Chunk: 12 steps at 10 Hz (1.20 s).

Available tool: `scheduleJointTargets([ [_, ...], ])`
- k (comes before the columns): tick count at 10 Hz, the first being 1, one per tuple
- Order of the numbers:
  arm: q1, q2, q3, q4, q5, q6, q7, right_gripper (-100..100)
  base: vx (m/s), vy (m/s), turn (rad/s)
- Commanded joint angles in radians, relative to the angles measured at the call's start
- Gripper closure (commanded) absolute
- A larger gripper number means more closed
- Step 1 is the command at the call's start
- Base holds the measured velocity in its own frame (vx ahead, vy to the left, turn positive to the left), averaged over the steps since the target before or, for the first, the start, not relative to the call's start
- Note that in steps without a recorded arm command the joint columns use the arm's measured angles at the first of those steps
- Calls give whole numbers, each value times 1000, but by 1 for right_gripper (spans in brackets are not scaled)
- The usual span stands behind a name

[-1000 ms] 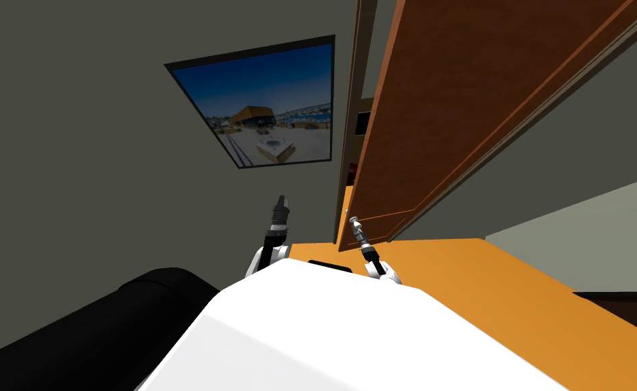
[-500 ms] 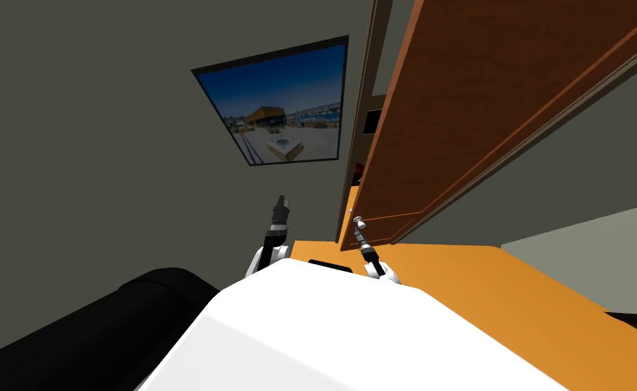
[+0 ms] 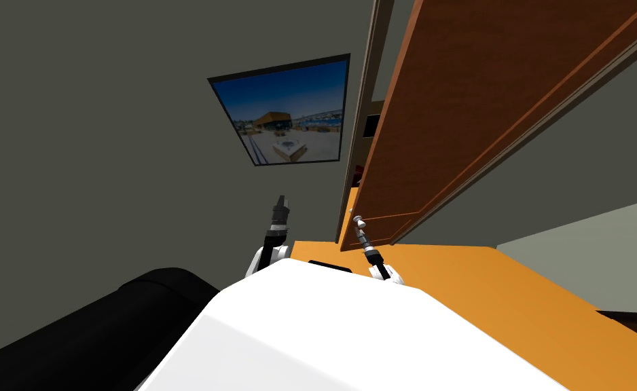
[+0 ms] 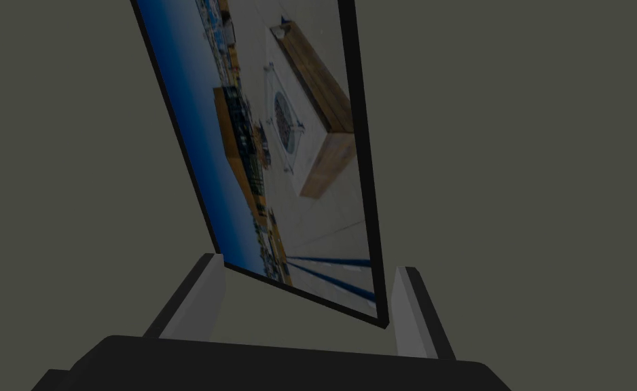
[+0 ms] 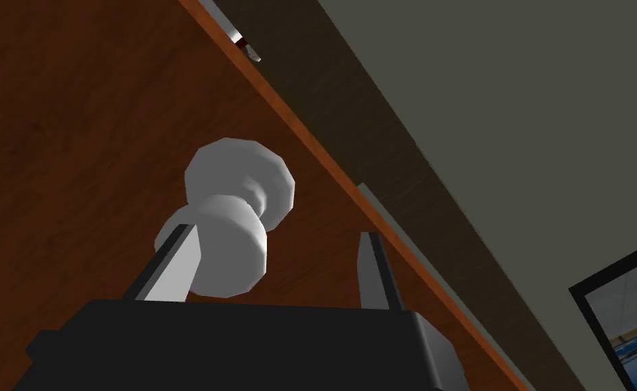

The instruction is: Pull the door open

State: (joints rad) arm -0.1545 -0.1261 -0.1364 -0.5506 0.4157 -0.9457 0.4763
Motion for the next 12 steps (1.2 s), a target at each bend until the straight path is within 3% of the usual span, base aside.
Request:
scheduleJointTargets([
  [1,9,-19,-10,2,19,-24,47,-100,-12,8,-24],
  [3,26,-42,-23,-4,46,-50,109,-100,-17,11,-34],
  [4,26,-42,-23,-4,46,-50,116,-100,-13,7,-13],
  [6,44,-66,-37,-10,75,-77,187,-100,-14,6,-28],
  [7,44,-66,-37,-10,75,-77,195,-100,-13,5,-17],
  [12,80,-111,-64,-21,131,-131,337,-100,-12,4,-25],
])
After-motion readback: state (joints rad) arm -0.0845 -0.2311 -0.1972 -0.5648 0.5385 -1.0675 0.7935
